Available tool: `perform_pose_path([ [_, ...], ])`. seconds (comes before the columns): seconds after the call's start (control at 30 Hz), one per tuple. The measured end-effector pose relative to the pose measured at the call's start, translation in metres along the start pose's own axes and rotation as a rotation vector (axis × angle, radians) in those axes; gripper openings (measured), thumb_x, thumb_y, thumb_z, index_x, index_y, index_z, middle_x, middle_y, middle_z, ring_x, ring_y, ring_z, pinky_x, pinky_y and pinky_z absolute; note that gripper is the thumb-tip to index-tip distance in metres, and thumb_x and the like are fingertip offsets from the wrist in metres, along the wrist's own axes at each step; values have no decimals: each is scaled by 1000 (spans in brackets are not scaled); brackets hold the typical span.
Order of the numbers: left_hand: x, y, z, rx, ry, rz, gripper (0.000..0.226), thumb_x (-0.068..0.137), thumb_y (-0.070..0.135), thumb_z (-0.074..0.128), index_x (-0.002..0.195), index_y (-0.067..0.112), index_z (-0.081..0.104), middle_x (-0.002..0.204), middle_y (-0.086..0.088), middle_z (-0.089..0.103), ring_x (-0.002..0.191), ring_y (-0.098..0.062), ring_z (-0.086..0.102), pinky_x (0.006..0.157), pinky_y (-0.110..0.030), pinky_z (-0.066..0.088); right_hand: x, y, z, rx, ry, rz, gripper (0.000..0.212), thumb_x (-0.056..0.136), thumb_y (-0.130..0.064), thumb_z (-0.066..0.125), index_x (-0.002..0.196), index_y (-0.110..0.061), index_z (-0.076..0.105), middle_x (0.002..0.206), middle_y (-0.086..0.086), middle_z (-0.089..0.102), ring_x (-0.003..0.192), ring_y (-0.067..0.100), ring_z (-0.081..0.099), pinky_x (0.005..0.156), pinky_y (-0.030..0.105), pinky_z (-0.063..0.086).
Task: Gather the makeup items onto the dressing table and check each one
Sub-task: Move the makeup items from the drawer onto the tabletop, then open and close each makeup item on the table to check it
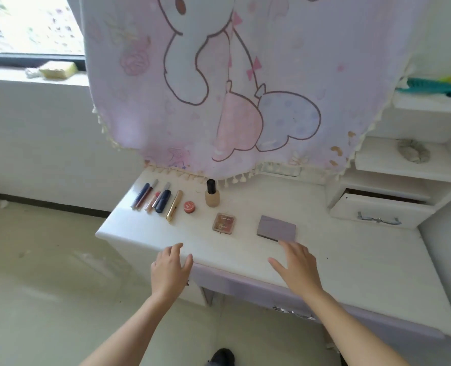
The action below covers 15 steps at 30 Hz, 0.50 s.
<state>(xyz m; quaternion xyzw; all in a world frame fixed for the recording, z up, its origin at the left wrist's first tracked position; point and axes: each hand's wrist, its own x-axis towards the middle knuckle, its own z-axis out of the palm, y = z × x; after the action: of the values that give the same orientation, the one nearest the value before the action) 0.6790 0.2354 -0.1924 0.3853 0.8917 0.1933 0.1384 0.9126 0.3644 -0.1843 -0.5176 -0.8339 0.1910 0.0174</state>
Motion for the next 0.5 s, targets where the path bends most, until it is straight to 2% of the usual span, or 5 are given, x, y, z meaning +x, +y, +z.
perform_pose_path([
  [0.23, 34, -61, -52, -1, 83, -122, 41, 93, 30, 44, 131, 14, 45, 134, -7, 51, 123, -23, 44, 98, -38, 36, 18, -91, 0, 21, 6, -172, 53, 92, -47, 41, 138, -22, 33, 140, -3, 40, 131, 18, 33, 105, 28, 26],
  [0.4, 105, -96, -65, -6, 39, -172, 41, 93, 29, 42, 131, 14, 44, 133, -7, 50, 122, -24, 43, 97, -37, 37, 62, -158, 4, 22, 15, -238, 49, 92, -45, 42, 134, -20, 38, 132, -3, 45, 126, 17, 36, 101, 27, 29],
  [0.5, 159, -115, -75, -9, 2, -163, 41, 94, 28, 41, 132, 14, 42, 134, -7, 48, 122, -25, 43, 97, -36, 36, 105, -210, 14, 43, 11, -254, 50, 92, -43, 43, 135, -18, 37, 134, -2, 44, 128, 19, 36, 102, 27, 29],
])
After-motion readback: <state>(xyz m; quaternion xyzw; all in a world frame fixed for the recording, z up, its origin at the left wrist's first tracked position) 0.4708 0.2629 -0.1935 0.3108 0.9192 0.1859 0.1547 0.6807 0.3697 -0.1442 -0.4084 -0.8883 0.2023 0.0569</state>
